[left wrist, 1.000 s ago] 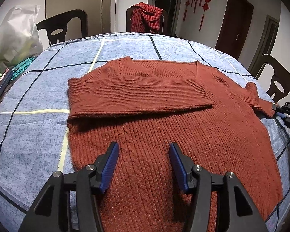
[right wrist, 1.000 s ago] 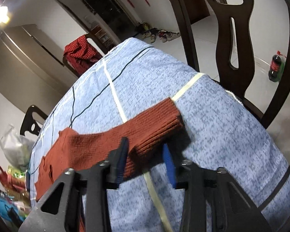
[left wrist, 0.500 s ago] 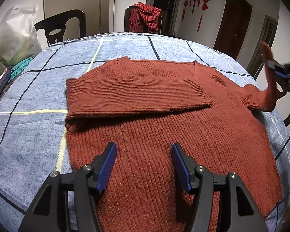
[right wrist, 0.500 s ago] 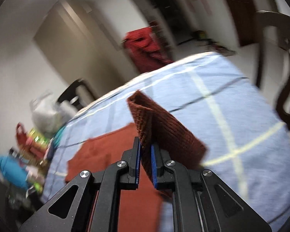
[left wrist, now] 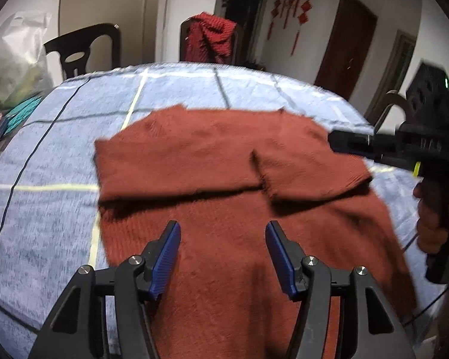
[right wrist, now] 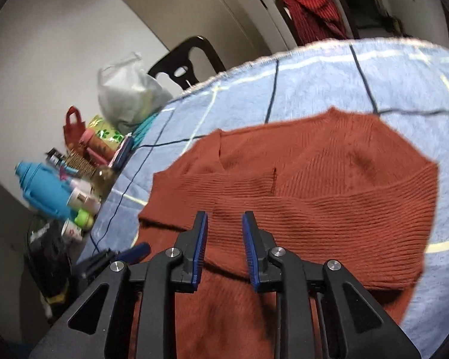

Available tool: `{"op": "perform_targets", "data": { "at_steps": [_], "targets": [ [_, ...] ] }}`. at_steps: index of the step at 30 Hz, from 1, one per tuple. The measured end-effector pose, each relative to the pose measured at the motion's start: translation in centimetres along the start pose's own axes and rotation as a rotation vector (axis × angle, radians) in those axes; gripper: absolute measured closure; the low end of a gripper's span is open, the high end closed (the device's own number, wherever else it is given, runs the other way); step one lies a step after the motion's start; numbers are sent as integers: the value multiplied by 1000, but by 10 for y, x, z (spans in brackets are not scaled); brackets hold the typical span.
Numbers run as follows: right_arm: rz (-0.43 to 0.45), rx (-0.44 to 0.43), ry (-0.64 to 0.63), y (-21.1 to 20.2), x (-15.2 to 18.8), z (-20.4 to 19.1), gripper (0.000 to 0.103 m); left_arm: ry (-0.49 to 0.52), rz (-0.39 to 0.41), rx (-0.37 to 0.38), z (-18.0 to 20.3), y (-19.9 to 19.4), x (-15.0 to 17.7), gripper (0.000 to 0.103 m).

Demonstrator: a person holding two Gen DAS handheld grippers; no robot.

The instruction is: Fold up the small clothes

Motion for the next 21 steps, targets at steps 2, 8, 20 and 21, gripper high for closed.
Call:
{"op": "perform_targets", "data": {
  "at_steps": [2,8,20,21],
  "targets": [
    [35,48,0,-13,-2,12,79,-11,16,31,2,-1,-14,42],
    [70,156,77,-33,2,62,79,17,6,113,24,30,-50,42],
    [111,187,135,-53,6,99,79,55,-69,196,57,84,-62,97],
    [108,189,146,-52,6,103,79,60,-52,205,59,80,-67,97]
  ]
}}
Point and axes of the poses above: each gripper's, at about its wrist camera, not at the fingertips, and y roughly the way its jaws point, z to its right, x to its underside, the point moved 9 cm from there along y, roughly the way its jaws point, and after that the axes turned 10 degrees about y, right-handed, at the moved point
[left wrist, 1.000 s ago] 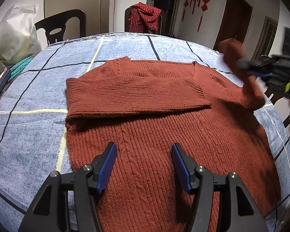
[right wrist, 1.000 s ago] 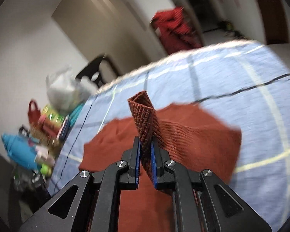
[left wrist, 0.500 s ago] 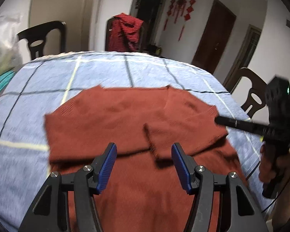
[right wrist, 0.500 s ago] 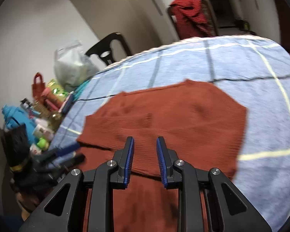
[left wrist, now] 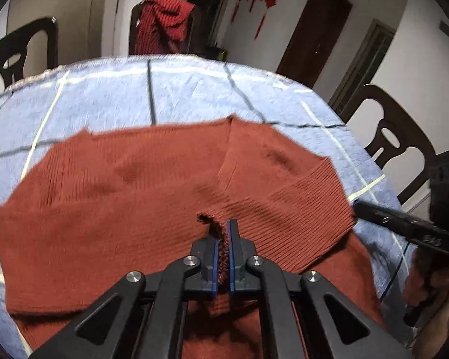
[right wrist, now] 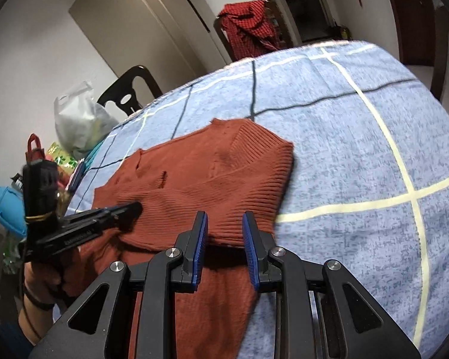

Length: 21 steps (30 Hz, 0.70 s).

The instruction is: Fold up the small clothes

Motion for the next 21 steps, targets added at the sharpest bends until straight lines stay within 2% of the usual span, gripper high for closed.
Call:
{"op": "perform_targets", "data": {
  "at_steps": [4,6,8,10,13,15,18,19,21],
  "targets": [
    [5,-6,-1,-2,-1,1,79,21,104,30,4,-27,-26,97],
    [16,-7,-13,-4,-3,-1,79,22,124,28,-1,-32,-34,97],
    [16,-4,-19,-2,-4,-2,79,12,95,18,-9,-22,-33,97],
    [5,8,-29,3,-3,-2,79,-15,28,-6,-22,-3,-21,97],
    [-23,75,-51,14,-1,5,79,-53,-40,-47,-39,12,-4,94],
    [-12,111,-71,12,-4,7,79,-72,-18,-60,-44,4,-4,93],
    [20,107,-76,5,-13,5,86,-44,47,-107,-44,-18,-15,89],
    [30,109,-83,4,-17,2,86,-38,62,-106,-42,-22,-18,85],
    [28,112,-100,8,-19,-3,86,-16,73,-80,-32,-22,-22,82]
  ]
}}
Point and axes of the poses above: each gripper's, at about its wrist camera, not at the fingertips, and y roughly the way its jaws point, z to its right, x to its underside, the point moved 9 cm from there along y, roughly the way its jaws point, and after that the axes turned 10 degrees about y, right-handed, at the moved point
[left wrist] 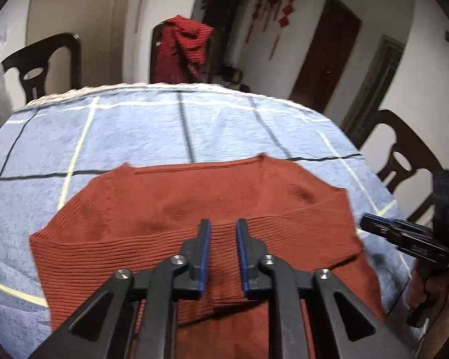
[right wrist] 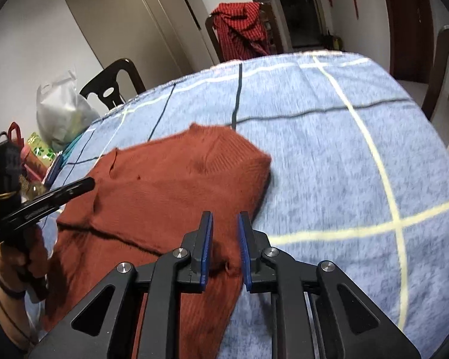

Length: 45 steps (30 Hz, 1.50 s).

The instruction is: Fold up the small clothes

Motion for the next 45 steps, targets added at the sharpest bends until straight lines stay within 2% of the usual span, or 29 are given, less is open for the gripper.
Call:
{"op": "perform_targets", "data": {
  "at_steps": [4,5,9,12,16,19,21,23,26,30,33,35,39,42,45],
  "targets": [
    [-62,75,-32,24,9,7,86,44,-83,38,17,21,20,82],
    [-58,65,-26,24,8,9,86,49,-102,35,17,26,26,82],
    [-13,70,-29,11,-5,10,86,50,-85,22,16,24,21,82],
    [-4,68,-18,12,-18,8,86,68,-62,-17,12,26,8,82],
    [-49,114,-16,33,-21,18,86,46,-102,-8,6,44,13,82],
    [-51,122,-39,28,-16,15,86,43,-96,-5,9,29,19,82],
    [-47,79,-51,12,-7,7,86,54,-77,23,14,12,25,82],
    [-42,56,-82,1,5,-1,86,79,-71,11,15,2,34,82],
    [-93,73,-140,8,31,-5,86,79,-94,0,13,5,49,82],
    [-68,90,-125,3,29,-3,86,56,-88,-25,13,-3,46,81],
    [-24,91,-151,-14,26,-11,86,59,-53,-41,14,-18,46,78],
    [-7,91,-166,-23,29,-13,85,49,-27,-62,7,-31,49,72],
    [6,70,-168,-33,33,-17,82,16,-1,-149,-25,-50,57,69],
    [1,68,-172,-27,33,-20,82,-34,-16,-230,-61,-52,65,69],
    [-13,49,-157,-14,33,-19,82,-92,-52,-253,-85,-46,79,69]
  ]
}}
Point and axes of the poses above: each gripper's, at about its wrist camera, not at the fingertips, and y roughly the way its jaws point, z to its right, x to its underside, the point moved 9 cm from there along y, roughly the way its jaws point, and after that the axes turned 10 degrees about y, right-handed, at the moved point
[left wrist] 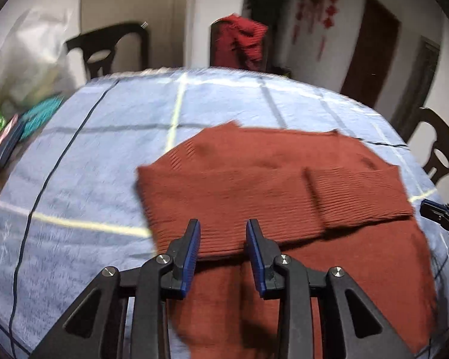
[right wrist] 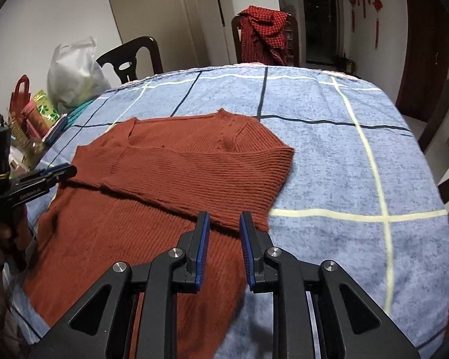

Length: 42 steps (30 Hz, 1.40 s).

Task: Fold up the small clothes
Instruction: 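Move both tools toward the sweater hem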

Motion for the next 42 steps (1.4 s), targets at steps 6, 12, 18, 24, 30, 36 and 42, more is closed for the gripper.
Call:
{"op": "perform_targets", "data": {
  "at_steps": [6,12,18,24,30,36,42],
  "targets": [
    [-60,32,29,18,7,12,82,2,1,15,-1,-5,4,69],
    [-29,28,9,-9,8,5,82,29,13,-12,6,-27,9,68],
    [-13,-26,-16,-30,12,-13,82,35,33,-20,14,-50,17,63],
    [20,-57,-41,-55,14,-28,64,45,63,-71,12,-73,22,63],
    [22,-84,-40,-74,29,-33,64,42,73,-70,14,-93,39,61],
    [-49,-96,22,-66,72,-21,64,19,29,-25,19,-97,80,57],
    [-129,-124,115,-59,108,-3,64,-27,-31,48,21,-90,116,57]
  ]
}}
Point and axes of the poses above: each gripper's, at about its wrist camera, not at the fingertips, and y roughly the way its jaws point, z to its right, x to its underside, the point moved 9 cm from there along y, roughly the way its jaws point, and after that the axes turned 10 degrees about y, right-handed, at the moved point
